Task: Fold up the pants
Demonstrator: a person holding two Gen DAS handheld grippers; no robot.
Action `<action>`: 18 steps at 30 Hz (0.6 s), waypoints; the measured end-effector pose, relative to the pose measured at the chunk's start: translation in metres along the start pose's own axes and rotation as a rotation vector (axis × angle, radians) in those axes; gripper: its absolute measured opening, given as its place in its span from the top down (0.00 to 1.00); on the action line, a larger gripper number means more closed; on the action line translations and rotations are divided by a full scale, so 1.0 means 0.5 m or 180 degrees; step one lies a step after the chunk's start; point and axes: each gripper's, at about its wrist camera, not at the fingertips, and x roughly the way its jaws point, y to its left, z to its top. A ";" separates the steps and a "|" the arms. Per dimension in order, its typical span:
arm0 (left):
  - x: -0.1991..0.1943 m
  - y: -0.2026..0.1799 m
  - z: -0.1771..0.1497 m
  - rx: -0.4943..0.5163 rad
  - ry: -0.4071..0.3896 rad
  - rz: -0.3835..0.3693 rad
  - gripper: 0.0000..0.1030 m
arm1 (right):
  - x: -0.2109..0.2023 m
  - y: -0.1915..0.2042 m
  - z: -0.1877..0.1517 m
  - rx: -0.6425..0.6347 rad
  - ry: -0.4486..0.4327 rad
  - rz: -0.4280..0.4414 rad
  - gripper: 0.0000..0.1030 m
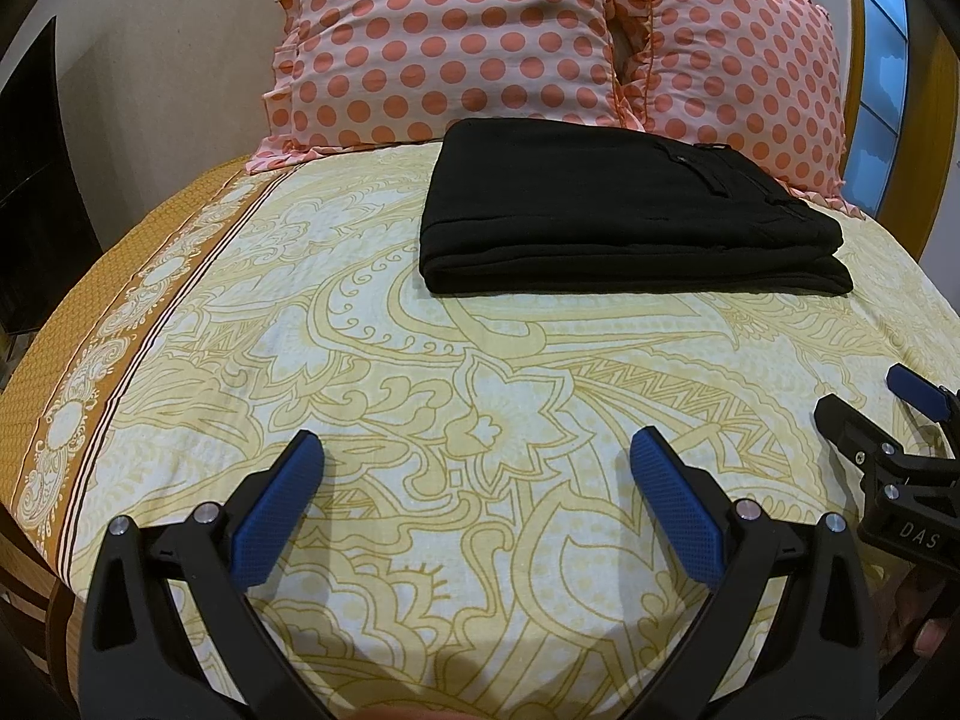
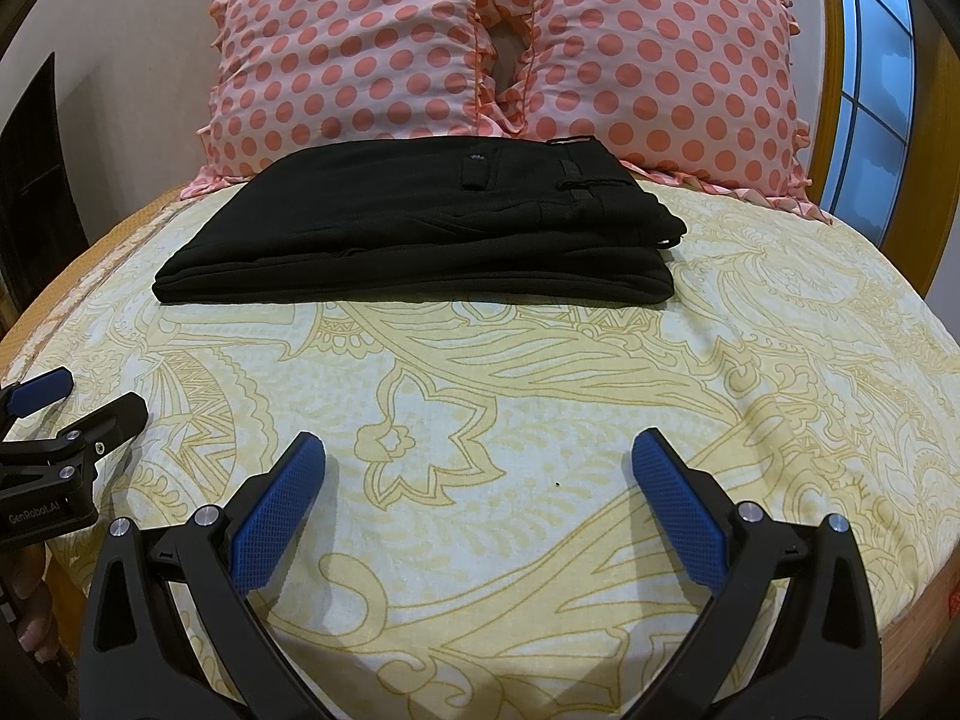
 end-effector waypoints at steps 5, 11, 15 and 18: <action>0.000 -0.001 0.000 -0.0003 -0.0001 0.0004 0.02 | 0.001 0.001 0.000 0.0002 0.0000 -0.0003 0.01; 0.000 -0.001 0.000 -0.0004 0.0001 0.0004 0.02 | 0.000 0.003 0.001 0.0006 -0.0003 -0.0010 0.01; 0.000 -0.001 0.000 0.0000 0.0001 0.0000 0.02 | 0.000 0.002 0.000 0.0007 -0.0004 -0.0011 0.01; 0.000 -0.001 0.000 -0.0002 0.0004 0.0001 0.02 | 0.001 0.003 0.000 0.0010 -0.0006 -0.0015 0.01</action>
